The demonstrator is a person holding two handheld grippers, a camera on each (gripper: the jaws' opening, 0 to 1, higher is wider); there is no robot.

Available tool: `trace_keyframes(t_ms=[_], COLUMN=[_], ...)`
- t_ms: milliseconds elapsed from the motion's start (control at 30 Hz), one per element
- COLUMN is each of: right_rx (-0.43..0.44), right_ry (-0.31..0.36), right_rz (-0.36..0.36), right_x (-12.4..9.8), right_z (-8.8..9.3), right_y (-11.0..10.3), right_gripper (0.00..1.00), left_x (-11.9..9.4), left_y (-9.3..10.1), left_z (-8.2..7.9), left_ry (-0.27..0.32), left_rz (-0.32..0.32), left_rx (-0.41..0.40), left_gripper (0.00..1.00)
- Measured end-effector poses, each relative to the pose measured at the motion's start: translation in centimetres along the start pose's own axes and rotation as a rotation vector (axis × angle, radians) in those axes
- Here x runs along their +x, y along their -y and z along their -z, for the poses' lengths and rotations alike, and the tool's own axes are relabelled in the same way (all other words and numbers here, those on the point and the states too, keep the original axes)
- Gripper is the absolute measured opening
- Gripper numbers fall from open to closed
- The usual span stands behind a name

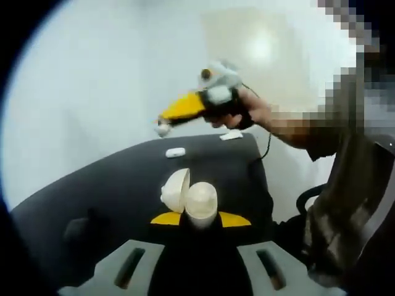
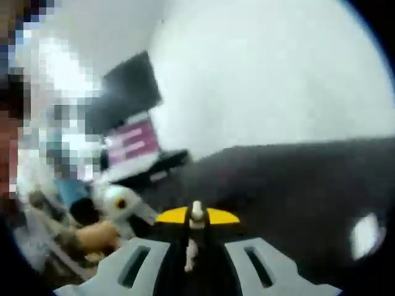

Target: Pick up three earphones and place each one into its charging case using tactile feedback, ensure that each earphone is properly inserted and securely positioned inside the case.

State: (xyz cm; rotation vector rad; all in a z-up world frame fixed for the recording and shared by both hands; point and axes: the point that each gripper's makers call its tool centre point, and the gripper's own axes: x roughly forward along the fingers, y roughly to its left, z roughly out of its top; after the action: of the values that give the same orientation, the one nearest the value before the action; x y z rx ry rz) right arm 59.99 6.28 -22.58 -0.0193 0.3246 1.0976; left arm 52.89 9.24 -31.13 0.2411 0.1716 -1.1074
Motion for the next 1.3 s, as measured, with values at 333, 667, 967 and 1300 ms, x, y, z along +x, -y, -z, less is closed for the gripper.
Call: trace_keyframes(t_ms=[333,667,967,1300], right_rx=[-0.066,0.007,0.138,-0.04], right_ry=[-0.315,-0.136,-0.234,-0.231], right_rz=[0.007,-0.015,0.085,0.116], right_x=[7.7,6.4,0.0,2.4], right_z=[5.3,1.7,8.8,9.4], right_y=[0.0,0.0,1.6,0.7], right_gripper=[0.13,0.19,0.17,0.07], left_x=[0.0,0.0,0.0,0.0], left_y=[-0.1,-0.1,0.0,0.0], left_z=[0.1,0.2,0.1,0.1], left_ry=[0.003,0.003,-0.002,-0.001], left_rz=[0.004,0.003,0.006,0.003], left_rx=[0.001,0.014,0.013,0.011], left_gripper=[0.17,0.17,0.17,0.17])
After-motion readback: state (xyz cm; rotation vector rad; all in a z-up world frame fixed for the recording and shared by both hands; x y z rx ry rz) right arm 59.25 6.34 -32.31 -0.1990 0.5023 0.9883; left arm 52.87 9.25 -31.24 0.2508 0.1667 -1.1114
